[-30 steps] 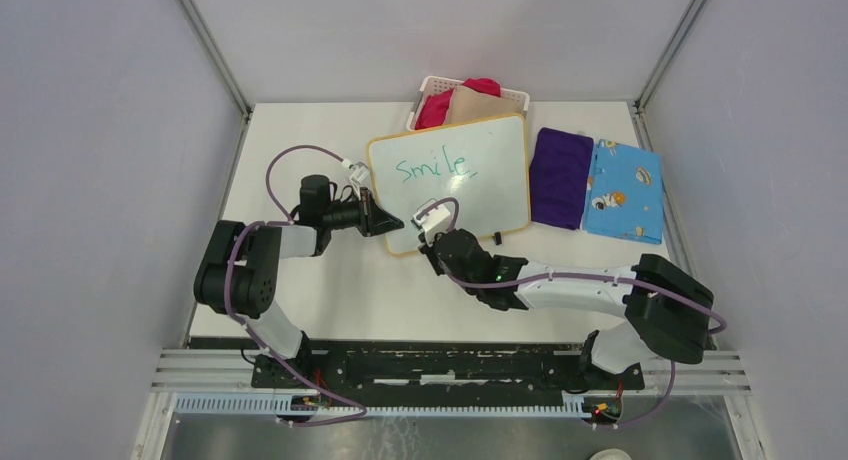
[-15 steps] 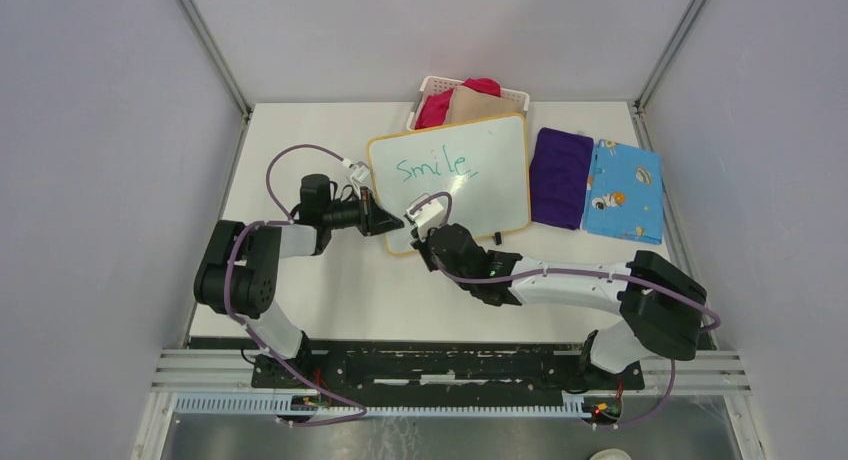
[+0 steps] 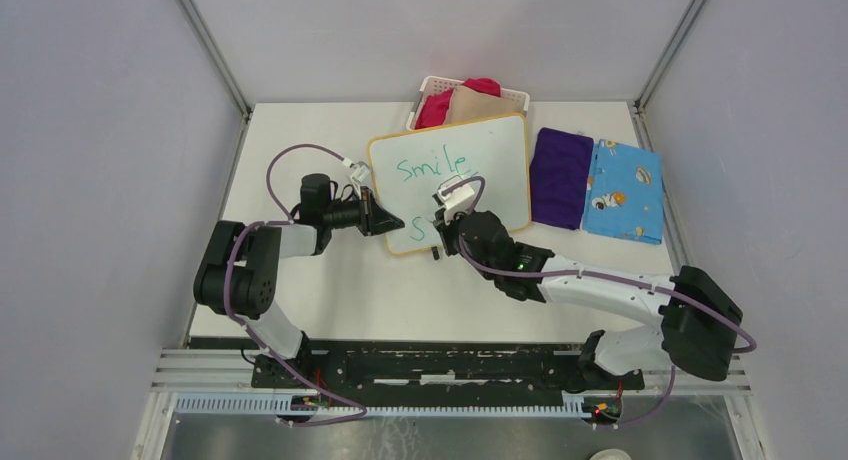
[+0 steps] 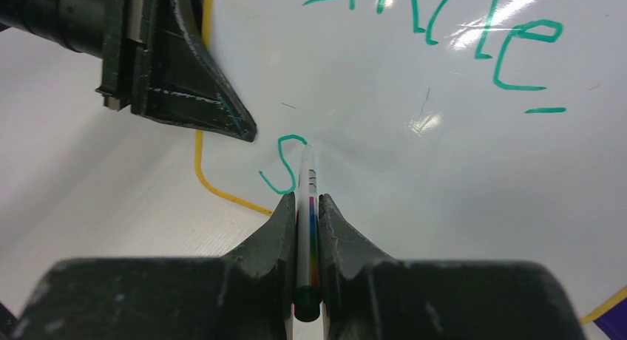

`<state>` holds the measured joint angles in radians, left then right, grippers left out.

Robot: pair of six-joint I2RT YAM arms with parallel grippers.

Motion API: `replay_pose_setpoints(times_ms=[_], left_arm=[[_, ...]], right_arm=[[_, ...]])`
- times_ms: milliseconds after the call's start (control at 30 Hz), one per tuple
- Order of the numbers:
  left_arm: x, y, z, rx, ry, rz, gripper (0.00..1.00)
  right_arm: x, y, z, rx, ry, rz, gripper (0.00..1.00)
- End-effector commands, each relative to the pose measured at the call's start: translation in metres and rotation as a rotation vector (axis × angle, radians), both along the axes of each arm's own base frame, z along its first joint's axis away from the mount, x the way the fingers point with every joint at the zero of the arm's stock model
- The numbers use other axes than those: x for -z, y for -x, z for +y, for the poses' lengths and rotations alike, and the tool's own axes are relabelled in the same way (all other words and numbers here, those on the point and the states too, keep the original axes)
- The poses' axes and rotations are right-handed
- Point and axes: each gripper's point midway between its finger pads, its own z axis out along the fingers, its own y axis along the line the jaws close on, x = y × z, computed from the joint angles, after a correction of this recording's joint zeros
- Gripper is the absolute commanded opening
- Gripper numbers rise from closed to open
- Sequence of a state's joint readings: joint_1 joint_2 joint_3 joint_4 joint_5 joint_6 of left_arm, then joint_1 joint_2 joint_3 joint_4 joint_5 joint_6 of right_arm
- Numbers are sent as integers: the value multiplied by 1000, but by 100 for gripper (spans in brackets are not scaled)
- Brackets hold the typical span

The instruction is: Write a sentence on the whiteboard

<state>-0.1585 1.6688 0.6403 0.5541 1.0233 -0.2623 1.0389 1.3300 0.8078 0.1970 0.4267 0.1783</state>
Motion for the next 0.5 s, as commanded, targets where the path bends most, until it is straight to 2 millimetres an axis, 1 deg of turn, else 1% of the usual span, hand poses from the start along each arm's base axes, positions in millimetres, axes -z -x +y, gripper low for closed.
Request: replay_pose_setpoints(times_ms=[0,267,467], left_arm=[[26,5,3,-40,-85,72,2],[27,4,4,-40,-90,72,2],[27,4,4,-39,-91,73,2]], right_arm=[[-16,-14,4,21,-22,-31,0],[-18,-23,6,42,-18,-37,0],[-8,-27,1,68,16,-26,0]])
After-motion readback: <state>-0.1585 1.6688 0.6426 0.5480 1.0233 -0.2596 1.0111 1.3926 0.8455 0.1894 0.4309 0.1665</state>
